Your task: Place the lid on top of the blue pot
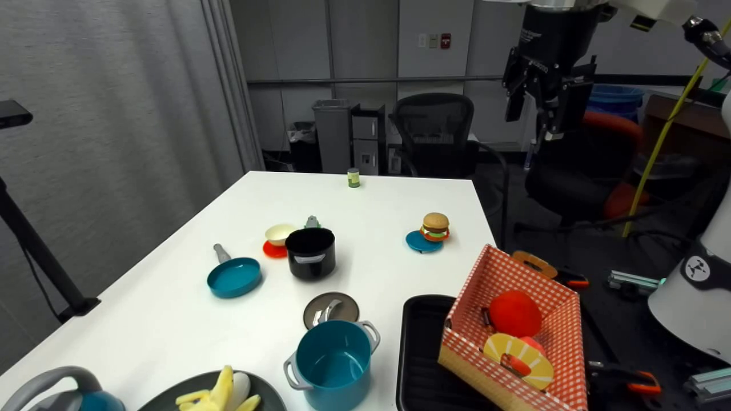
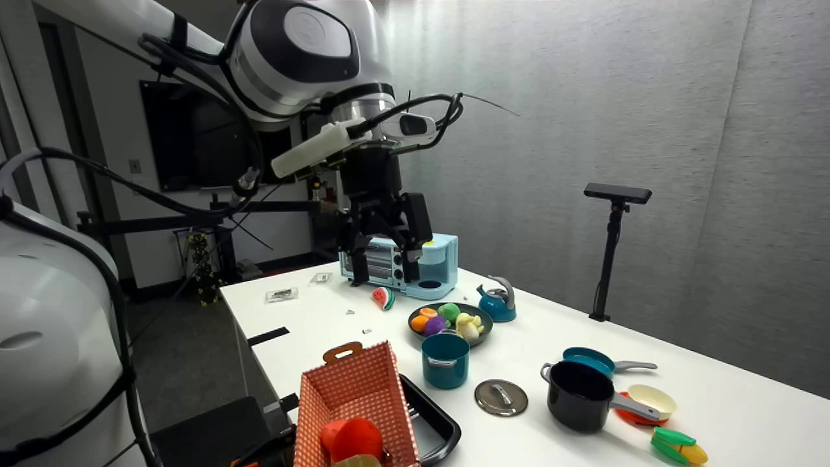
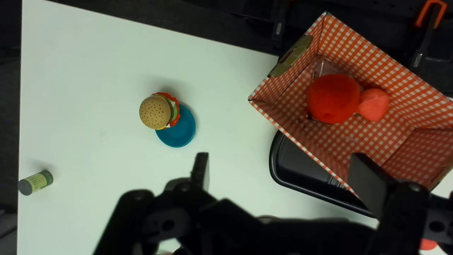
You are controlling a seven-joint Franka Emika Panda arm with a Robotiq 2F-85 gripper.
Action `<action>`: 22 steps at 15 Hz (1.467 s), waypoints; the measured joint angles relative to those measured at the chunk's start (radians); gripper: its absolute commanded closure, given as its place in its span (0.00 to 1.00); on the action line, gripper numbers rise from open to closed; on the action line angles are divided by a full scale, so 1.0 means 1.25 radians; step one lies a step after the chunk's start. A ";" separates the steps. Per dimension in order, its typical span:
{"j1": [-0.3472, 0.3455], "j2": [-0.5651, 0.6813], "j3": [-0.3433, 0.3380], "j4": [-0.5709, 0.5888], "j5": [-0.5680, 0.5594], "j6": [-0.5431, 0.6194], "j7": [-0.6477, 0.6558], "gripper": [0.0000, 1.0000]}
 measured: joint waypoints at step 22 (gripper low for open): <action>0.010 0.250 -0.001 0.072 0.007 0.201 0.001 0.00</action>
